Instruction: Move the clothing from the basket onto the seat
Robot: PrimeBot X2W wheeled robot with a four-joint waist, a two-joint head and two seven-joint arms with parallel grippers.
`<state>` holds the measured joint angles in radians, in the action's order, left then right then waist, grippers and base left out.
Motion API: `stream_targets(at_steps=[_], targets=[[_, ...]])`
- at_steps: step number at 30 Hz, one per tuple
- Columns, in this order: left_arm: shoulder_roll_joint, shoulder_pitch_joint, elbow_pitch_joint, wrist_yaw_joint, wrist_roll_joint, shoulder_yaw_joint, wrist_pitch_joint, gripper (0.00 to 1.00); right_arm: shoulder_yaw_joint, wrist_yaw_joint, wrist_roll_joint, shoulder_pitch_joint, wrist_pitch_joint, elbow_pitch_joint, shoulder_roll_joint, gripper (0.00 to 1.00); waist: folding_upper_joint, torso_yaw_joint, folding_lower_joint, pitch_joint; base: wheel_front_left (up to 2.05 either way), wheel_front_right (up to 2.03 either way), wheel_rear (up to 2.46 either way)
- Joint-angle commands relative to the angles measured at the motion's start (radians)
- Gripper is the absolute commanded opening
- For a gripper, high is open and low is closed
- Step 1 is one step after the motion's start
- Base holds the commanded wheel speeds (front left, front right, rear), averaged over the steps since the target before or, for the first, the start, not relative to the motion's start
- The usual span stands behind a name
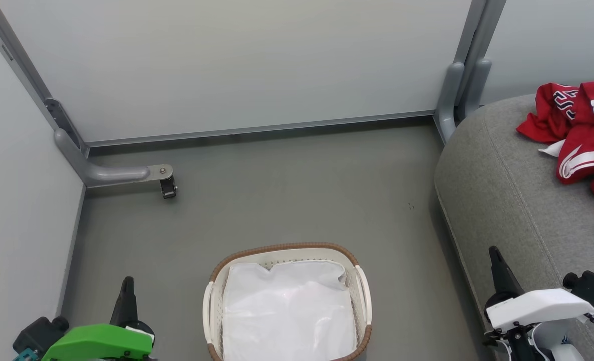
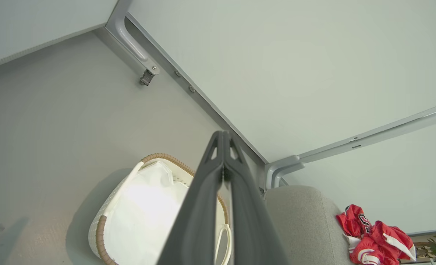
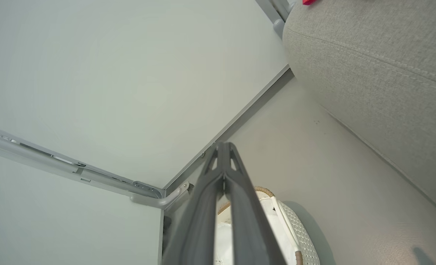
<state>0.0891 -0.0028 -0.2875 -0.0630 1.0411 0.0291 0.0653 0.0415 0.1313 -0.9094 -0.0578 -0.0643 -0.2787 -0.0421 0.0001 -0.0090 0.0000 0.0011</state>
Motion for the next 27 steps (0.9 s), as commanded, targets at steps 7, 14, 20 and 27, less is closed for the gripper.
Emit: stream_targets(at_steps=[7, 14, 20, 27], targets=[[-0.003, -0.04, 0.019, -0.017, 0.084, -0.026, -0.026, 0.0, 0.013, 0.0, -0.103, -0.028, 0.027, 0.018, -0.007, 0.0, -0.0001, 0.001, 0.0, 0.0, 0.0, 0.0, 0.0], [-0.008, -0.048, 0.022, -0.023, 0.145, -0.042, -0.046, 0.0, 0.021, 0.0, -0.18, -0.032, 0.047, 0.021, -0.007, 0.0, -0.0001, 0.002, 0.0, 0.0, 0.0, 0.0, 0.0], [-0.011, -0.057, 0.024, -0.029, 0.197, -0.054, -0.062, 0.0, 0.028, 0.0, -0.242, -0.036, 0.062, 0.023, -0.007, 0.0, -0.0001, 0.002, 0.0, 0.001, 0.0, 0.0, 0.0], [-0.016, -0.066, 0.027, -0.035, 0.254, -0.068, -0.081, 0.0, 0.035, -0.001, -0.312, -0.04, 0.08, 0.025, -0.008, 0.0, -0.0001, 0.003, 0.0, 0.001, 0.0, 0.0, 0.0]])
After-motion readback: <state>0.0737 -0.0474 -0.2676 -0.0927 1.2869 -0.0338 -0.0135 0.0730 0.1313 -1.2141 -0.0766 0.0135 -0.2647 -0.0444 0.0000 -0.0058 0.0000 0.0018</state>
